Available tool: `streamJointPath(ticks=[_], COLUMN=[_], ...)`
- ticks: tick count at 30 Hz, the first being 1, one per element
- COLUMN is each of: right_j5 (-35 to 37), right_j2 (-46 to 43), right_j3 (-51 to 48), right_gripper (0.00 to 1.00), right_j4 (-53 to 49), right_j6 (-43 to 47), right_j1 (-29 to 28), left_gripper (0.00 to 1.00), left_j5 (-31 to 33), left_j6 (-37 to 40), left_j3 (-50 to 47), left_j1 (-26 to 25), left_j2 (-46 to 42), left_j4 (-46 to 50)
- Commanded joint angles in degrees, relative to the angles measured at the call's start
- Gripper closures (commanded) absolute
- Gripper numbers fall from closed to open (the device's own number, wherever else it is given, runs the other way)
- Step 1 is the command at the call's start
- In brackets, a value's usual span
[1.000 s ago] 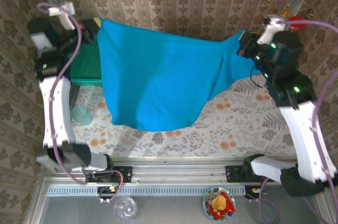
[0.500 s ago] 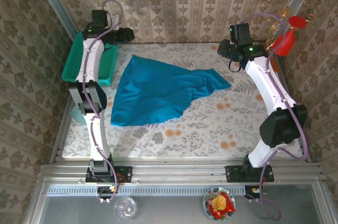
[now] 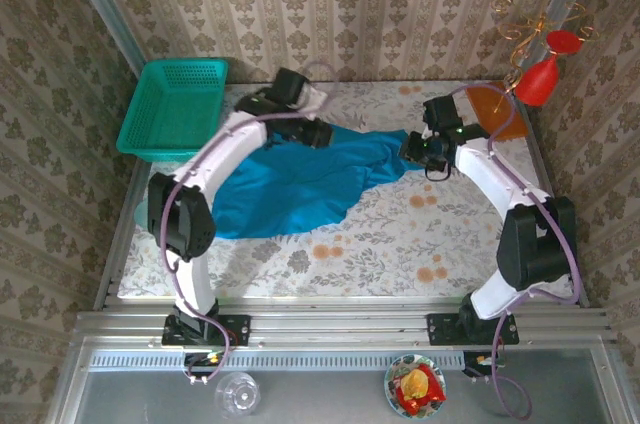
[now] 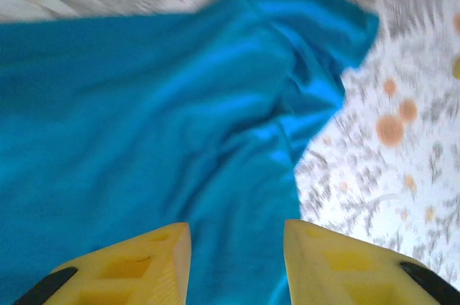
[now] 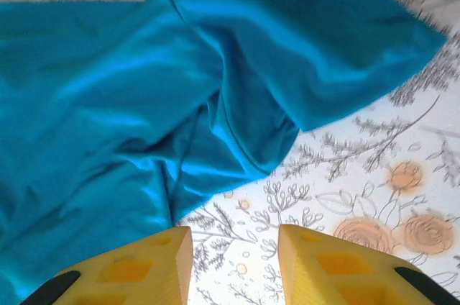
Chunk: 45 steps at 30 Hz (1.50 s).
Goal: Fold the inside-out t-shirt
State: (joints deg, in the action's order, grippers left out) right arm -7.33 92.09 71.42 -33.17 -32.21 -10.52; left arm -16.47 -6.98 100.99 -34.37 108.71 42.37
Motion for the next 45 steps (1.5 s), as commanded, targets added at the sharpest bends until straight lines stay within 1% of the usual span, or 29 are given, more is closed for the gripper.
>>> streamJointPath(ticks=[1, 4, 6, 8, 12, 18, 19, 20, 22, 24, 27, 31, 36, 40, 43, 45], right_j5=[-2.97, -2.45, -2.43, -2.12, -1.87, -2.25, -2.25, -2.33, -2.51, -2.86, -4.19, -7.52, -10.82, -15.52, -16.23, -15.91], right_j2=[1.06, 0.8, 0.59, 0.25, -1.05, -2.44, -2.53, -2.53, -2.23, -1.55, 0.25, 3.3, 7.44, 11.76, 15.55, 18.15], right_j3=[-2.21, -4.37, -5.29, -5.7, -7.11, -8.71, -8.84, -9.04, -9.2, -9.23, -9.17, -9.08, -8.0, -7.07, -4.67, -2.86], right_gripper=[0.62, 0.62, 0.63, 0.62, 0.62, 0.61, 0.61, 0.61, 0.61, 0.61, 0.61, 0.61, 0.6, 0.53, 0.48, 0.47], right_j4=[3.74, 4.66, 4.83, 4.4, 4.42, 4.61, 4.69, 4.84, 5.37, 5.96, 7.53, 11.36, 15.77, 21.52, 22.82, 23.23], right_j6=[-2.66, -3.64, -3.89, -3.92, -4.37, -5.1, -5.3, -5.48, -5.99, -6.52, -7.58, -9.85, -12.22, -14.65, -15.33, -15.66], right_j1=[-0.74, -0.8, -0.8, -0.81, -0.82, -1.62, -1.9, -2.21, -3.2, -4.26, -5.76, -7.55, -9.78, -12.07, -14.04, -14.93], left_gripper=[0.63, 0.65, 0.64, 0.63, 0.61, 0.61, 0.63, 0.7, 0.88, 0.93, 0.99, 1.0, 1.0, 1.0, 1.0, 1.0], left_j5=[8.11, 11.48, 13.03, 13.18, 14.62, 12.55, 12.13, 11.73, 11.65, 10.14, 5.3, -0.47, -6.93, -10.03, -12.08, -12.95], left_j6=[1.8, 2.25, 2.63, 2.81, 2.68, 2.31, 2.23, 2.26, 1.87, 1.21, -1.16, -4.05, -5.86, -7.48, -8.46, -8.66], left_j3=[-0.71, 0.16, 1.28, 2.04, 3.35, 3.15, 3.06, 2.93, 2.22, 0.47, -3.87, -9.13, -13.12, -16.43, -17.87, -18.11], left_j1=[-5.73, -10.18, -12.24, -13.44, -14.42, -14.21, -14.2, -14.07, -13.9, -13.23, -10.79, -6.68, -2.21, 0.79, 2.55, 3.23], left_j2=[2.79, 7.62, 10.55, 13.11, 17.17, 20.46, 20.56, 20.52, 19.08, 15.97, 9.41, 1.8, -2.31, -4.65, -5.98, -6.36], left_j4=[1.74, 3.77, 5.1, 5.59, 6.67, 6.61, 6.6, 6.43, 5.45, 3.22, -1.98, -6.8, -8.95, -11.23, -12.51, -12.58])
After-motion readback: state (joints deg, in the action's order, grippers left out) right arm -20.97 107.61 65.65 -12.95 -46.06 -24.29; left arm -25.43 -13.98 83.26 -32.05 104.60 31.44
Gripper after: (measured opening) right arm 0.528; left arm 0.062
